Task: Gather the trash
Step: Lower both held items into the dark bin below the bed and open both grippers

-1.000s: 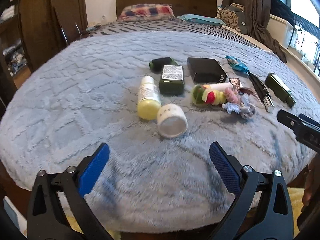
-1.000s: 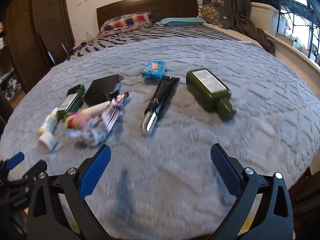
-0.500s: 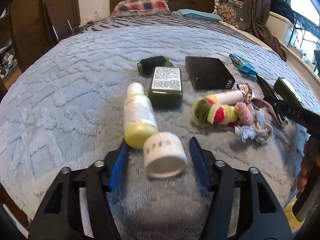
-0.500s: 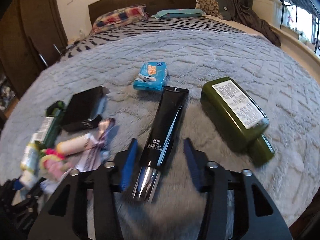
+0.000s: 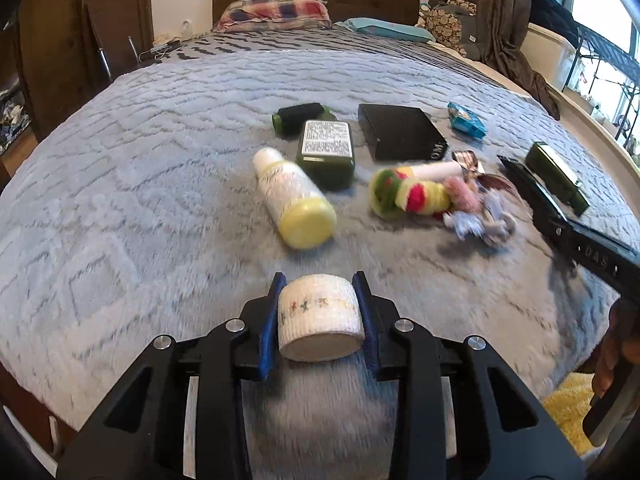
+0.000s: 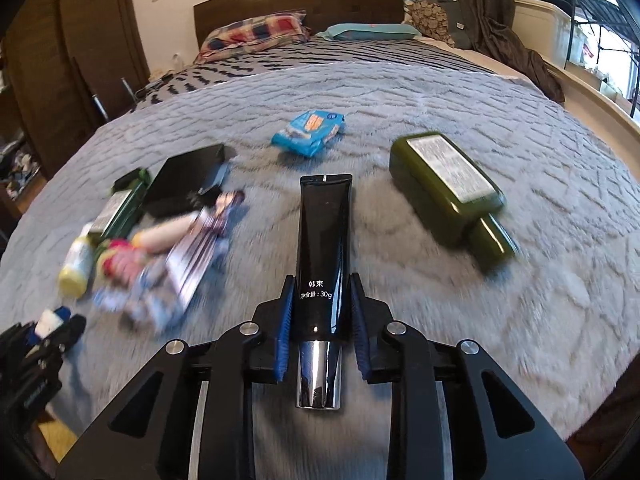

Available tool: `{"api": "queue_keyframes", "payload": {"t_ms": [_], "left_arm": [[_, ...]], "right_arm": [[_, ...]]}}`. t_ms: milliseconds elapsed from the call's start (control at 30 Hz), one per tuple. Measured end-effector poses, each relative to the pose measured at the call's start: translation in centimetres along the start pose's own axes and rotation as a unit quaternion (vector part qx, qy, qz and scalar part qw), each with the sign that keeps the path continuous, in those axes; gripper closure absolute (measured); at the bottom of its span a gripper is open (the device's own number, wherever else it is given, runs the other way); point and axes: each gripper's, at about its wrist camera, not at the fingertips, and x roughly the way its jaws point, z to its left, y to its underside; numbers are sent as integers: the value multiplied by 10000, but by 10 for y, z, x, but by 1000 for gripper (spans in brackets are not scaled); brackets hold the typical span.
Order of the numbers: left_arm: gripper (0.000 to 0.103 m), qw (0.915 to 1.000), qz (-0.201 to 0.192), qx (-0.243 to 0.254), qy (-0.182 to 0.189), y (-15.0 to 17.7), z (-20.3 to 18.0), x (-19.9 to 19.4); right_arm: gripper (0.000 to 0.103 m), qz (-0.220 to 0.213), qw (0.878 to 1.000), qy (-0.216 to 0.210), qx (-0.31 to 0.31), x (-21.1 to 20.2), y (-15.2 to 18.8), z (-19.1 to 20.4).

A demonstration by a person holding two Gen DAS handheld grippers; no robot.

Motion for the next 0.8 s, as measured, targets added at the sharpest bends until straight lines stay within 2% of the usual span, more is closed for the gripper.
{"api": "queue_keyframes", "payload": {"t_ms": [400,600,667,800], "left_arm": [[71,9985,-391,-36,376,58,-23,-70],[71,9978,-594,26,308,78,-30,-108],[71,9975,-613,69,336,85,-33,-117],[71,9975,-522,177,452,104,-43,-129]], "right_arm": [[77,-127,9996,-244,-47,-78,68,-6],[77,-298,9988,-384,-90,-128,102,-7],[77,-242,9986,-466,-83,-138,113,-9],[77,193,9973,-707,93,-139,134,-15]]}}
